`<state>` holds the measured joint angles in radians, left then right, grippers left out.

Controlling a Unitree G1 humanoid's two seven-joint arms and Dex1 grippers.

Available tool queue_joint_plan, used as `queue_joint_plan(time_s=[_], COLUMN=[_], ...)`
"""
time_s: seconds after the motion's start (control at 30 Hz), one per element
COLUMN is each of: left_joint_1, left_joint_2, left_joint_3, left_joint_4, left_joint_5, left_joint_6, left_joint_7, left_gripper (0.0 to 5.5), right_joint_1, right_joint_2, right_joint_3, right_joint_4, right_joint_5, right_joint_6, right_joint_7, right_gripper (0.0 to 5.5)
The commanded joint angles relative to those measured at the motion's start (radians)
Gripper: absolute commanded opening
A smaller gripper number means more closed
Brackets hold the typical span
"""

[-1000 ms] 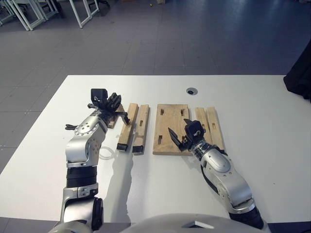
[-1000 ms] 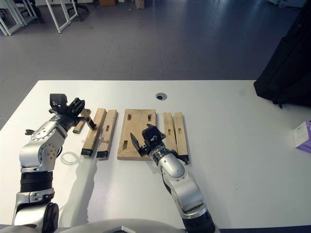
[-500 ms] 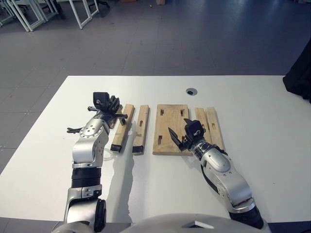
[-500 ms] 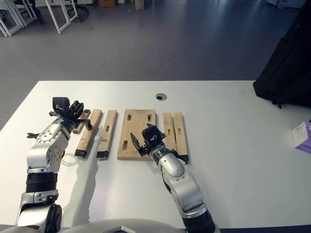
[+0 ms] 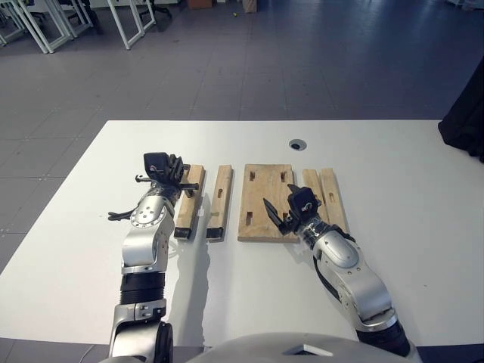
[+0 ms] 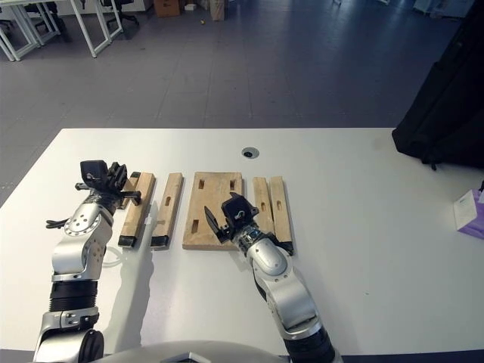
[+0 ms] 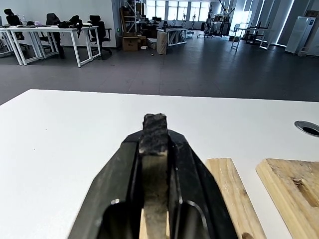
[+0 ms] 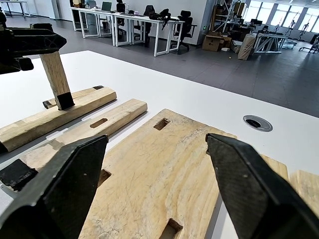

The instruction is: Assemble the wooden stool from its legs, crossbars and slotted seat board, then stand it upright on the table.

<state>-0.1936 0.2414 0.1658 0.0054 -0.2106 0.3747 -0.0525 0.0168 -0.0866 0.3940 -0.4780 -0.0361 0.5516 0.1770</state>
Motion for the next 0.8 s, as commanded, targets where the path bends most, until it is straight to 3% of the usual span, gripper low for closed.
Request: queue_joint_plan(time_s=[0.03,0.2,0.4,0.77,0.8], left_joint_1=[0.21,0.25,0.225,0.159,0.159], left_joint_2=[-0.077,-0.108,-0.091,-0.069,-0.074], left_joint_3=[-0.008,-0.02,-0.062,-0.084,-0.081], left_joint_4=[0.23,0.311,0.225,-0.064,-0.066], left_joint_5=[0.029,0.039,0.038,0.01,0.01], left_joint_6=[0.125,0.046,-0.041,0.077,0.084], left_joint_7=[0.052,0.047,-0.007,-0.005,-0.003], left_gripper=[0.43,0.43,0.43,0.43,0.81], right_joint_1=[-0.023,-0.03,-0.033,-0.031,-0.031], right_joint_2=[0.001,0.004,0.005,0.001,0.001], right_joint_3=[-0.012,-0.016,-0.018,-0.016,-0.016], right_joint_4=[0.004,0.012,0.015,0.01,0.01], right_joint_5=[-0.001,-0.003,-0.006,-0.01,-0.009], right_joint_6=[0.013,0.01,0.007,0.008,0.008], right_joint_7=[0.003,0.0,-0.004,0.0,0.0], right_gripper=[3.61,3.61,3.61,3.61,3.61])
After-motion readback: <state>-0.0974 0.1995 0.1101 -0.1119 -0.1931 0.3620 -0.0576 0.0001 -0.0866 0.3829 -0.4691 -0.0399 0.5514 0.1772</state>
